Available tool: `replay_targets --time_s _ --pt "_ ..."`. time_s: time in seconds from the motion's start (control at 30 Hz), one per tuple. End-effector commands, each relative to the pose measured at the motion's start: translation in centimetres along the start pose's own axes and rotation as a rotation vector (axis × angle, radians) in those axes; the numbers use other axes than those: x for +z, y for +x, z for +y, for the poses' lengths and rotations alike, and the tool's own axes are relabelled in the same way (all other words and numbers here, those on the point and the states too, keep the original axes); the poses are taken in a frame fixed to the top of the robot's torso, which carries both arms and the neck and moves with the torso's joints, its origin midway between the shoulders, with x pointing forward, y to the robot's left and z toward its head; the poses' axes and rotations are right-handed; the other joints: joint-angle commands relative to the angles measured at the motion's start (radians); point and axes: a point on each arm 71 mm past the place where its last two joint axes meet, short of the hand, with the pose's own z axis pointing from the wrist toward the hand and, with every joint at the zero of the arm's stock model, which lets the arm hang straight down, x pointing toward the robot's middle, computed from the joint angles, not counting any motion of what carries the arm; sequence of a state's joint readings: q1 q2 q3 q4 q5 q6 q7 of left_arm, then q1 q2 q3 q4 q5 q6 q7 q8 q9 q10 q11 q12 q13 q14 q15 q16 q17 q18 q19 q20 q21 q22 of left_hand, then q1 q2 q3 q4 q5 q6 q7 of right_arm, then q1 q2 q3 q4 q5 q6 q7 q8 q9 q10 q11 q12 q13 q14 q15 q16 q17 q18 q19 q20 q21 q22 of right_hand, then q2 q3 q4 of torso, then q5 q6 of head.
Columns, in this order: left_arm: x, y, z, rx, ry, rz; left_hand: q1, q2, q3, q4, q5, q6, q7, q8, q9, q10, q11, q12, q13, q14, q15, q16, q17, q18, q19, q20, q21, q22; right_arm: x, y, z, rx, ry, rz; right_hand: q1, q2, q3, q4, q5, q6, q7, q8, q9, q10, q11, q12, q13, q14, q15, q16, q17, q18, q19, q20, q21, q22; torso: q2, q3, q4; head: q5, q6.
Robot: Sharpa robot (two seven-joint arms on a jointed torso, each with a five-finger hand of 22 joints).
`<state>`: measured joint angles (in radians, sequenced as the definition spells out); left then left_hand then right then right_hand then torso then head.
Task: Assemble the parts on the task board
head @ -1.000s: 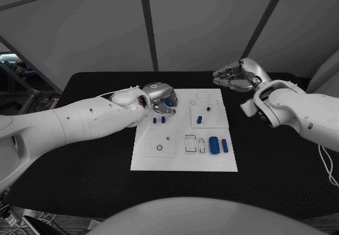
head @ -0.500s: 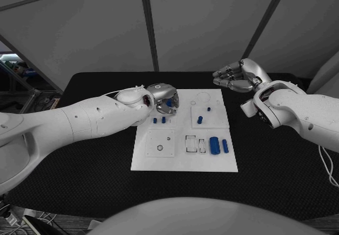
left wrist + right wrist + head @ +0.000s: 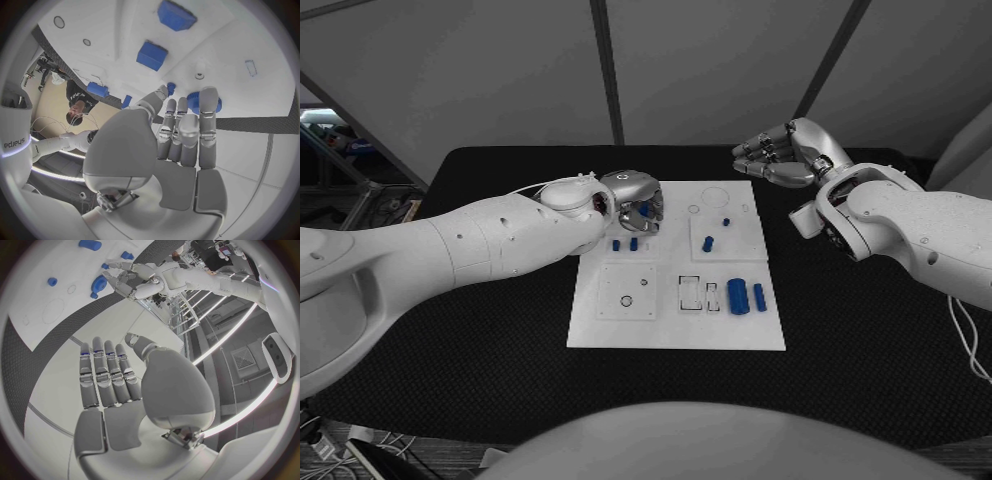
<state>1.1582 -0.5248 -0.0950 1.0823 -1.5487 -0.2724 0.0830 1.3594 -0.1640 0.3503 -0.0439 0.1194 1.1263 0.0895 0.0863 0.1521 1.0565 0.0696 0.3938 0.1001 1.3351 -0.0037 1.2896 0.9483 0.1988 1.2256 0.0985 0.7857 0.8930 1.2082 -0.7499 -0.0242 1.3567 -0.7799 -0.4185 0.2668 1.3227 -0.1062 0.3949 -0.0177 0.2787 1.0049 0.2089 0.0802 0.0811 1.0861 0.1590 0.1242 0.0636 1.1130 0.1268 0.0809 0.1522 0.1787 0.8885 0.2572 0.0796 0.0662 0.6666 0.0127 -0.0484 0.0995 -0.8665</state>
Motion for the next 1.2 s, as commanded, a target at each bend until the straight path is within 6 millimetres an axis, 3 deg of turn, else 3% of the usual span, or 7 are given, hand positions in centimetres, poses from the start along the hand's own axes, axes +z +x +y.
replay_targets --time_s 0.03,0.47,1.2 --pt "0.09 0.07 -0.09 0.005 0.009 0.019 0.000 0.008 0.012 0.000 -0.003 0.009 0.000 0.003 -0.002 0.013 -0.003 0.007 0.000 0.010 0.000 0.009 0.008 -0.038 0.011 0.002 0.018 0.017 0.07 0.05 0.23 0.000 -0.014 0.005 0.002 -0.007 0.004 -0.002 0.002 -0.002 0.007 -0.004 -0.001 -0.007 0.001 -0.001 -0.002 -0.003 0.002 0.001 -0.001 0.007 0.006 0.001 -0.005 0.000 0.000 0.0001 0.0006 0.001 0.000" --pt "0.23 0.41 -0.25 0.003 0.024 0.037 0.003 0.017 0.044 -0.008 -0.006 0.017 0.004 0.001 -0.010 0.039 -0.013 0.003 -0.005 0.038 -0.008 0.046 0.052 -0.047 0.034 -0.005 0.088 0.083 0.08 0.14 0.30 0.001 -0.014 0.008 0.001 -0.007 0.004 -0.001 0.003 -0.002 0.007 -0.004 -0.001 -0.007 0.001 -0.001 -0.001 -0.003 0.002 0.001 -0.002 0.007 0.006 0.001 -0.006 0.000 0.001 0.0000 0.0000 -0.001 -0.002" --pt "0.46 1.03 -0.19 -0.021 0.020 0.063 0.002 0.021 0.077 -0.015 -0.008 0.019 0.013 -0.007 -0.019 0.054 -0.014 -0.020 -0.016 0.055 -0.011 0.068 0.075 -0.053 0.044 -0.007 0.127 0.124 0.10 0.22 0.37 0.003 -0.015 0.011 0.001 -0.007 0.004 -0.001 0.004 -0.002 0.008 -0.004 -0.001 -0.007 0.002 -0.001 -0.001 -0.003 0.002 0.001 -0.002 0.007 0.006 0.001 -0.006 0.000 0.000 0.0006 0.0008 -0.005 -0.006"
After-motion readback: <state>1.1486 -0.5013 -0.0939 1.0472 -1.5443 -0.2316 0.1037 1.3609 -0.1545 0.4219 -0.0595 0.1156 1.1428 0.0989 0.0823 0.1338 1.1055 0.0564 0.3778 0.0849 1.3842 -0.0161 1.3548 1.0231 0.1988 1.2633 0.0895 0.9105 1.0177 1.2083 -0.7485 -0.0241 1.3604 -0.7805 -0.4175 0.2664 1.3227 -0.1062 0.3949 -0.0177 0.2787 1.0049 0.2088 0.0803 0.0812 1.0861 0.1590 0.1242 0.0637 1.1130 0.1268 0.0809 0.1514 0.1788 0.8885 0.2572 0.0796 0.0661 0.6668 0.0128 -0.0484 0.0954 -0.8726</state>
